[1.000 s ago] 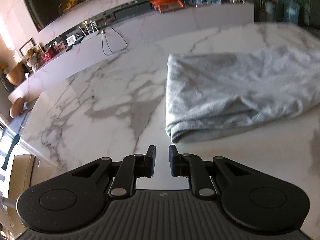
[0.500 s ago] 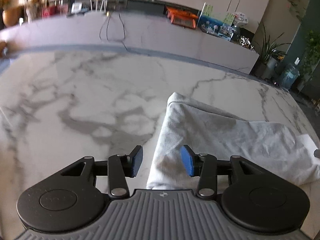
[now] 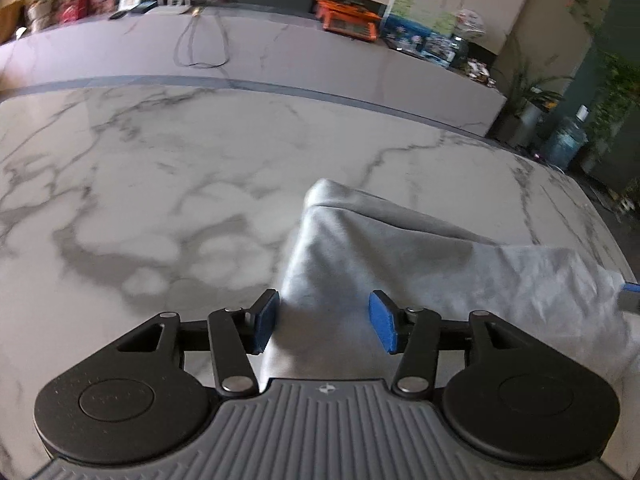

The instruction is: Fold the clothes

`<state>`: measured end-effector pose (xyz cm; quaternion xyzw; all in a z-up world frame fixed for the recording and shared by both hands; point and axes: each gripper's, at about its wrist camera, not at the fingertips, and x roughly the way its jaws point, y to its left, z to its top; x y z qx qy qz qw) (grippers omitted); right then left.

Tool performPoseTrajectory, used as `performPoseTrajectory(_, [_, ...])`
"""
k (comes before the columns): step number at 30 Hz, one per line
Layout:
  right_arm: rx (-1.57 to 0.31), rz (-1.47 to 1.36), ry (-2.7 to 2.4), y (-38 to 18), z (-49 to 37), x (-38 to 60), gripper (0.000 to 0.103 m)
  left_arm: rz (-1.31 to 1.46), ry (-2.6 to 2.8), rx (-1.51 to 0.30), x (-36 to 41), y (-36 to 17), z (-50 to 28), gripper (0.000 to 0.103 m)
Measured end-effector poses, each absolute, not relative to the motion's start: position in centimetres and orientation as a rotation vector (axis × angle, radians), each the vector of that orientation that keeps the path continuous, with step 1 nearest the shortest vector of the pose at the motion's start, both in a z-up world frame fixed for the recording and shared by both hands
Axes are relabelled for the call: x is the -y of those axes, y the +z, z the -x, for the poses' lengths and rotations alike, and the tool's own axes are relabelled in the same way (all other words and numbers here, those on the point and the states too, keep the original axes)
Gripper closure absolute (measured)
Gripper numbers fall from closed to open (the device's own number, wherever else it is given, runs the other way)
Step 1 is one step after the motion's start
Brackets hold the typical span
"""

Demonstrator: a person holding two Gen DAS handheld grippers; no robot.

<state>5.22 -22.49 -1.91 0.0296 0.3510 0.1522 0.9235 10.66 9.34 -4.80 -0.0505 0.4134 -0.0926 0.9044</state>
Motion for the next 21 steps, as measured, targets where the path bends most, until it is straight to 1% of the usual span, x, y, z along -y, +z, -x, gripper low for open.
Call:
performPoseTrajectory(1, [-0.731, -0.059, 0.337, -2.4, -5.2, 21.6, 0.053, 0.071, -0.186, -0.851, -9.0, -4.8, -10.7, 0.07])
performPoseTrajectory(2, [-0.735, -0.058, 0.345, -2.5, -5.2, 21.2, 0.053, 0.075, -0.179, -0.848, -9.1, -4.8, -10.6, 0.073])
performPoseTrajectory(3, [-0.738, -0.058, 0.355, -2.7, -5.1, 20.9, 0.053, 0.083, -0.172, -0.846, -9.2, -4.8, -10.6, 0.08])
performPoseTrajectory(4, [-0.741, -0.059, 0.365, -2.9, -4.9, 20.6, 0.053, 0.125, -0.173, -0.853, -9.6, -4.8, -10.7, 0.091])
performPoseTrajectory(7, [-0.746, -0.053, 0.388, -3.3, -4.3, 20.2, 0.053, 0.194, -0.174, -0.86, -10.3, -4.5, -10.6, 0.096])
performPoseTrajectory(14, [-0.705, -0.053, 0.439, -2.9, -2.7, 20.1, 0.053, 0.222, -0.196, -0.82, -10.2, -1.8, -9.6, 0.097])
performPoseTrajectory(16, [-0.699, -0.025, 0.448, -2.8, -2.8, 18.9, 0.059, 0.209, -0.204, -0.822, -9.9, -0.6, -9.2, 0.097])
performPoseTrajectory(17, [-0.702, -0.011, 0.447, -2.9, -2.9, 18.3, 0.07, 0.201, -0.211, -0.828, -9.7, -0.1, -9.2, 0.097])
performPoseTrajectory(18, [-0.714, -0.006, 0.443, -3.0, -3.1, 17.9, 0.086, 0.193, -0.218, -0.836, -9.5, 0.3, -9.3, 0.097])
performPoseTrajectory(19, [-0.73, -0.002, 0.44, -3.1, -3.3, 17.6, 0.091, 0.193, -0.224, -0.848, -9.4, 0.9, -9.4, 0.097])
performPoseTrajectory(21, [-0.779, 0.014, 0.44, -3.8, -3.5, 16.8, 0.092, 0.2, -0.251, -0.878, -9.1, 2.8, -9.7, 0.097])
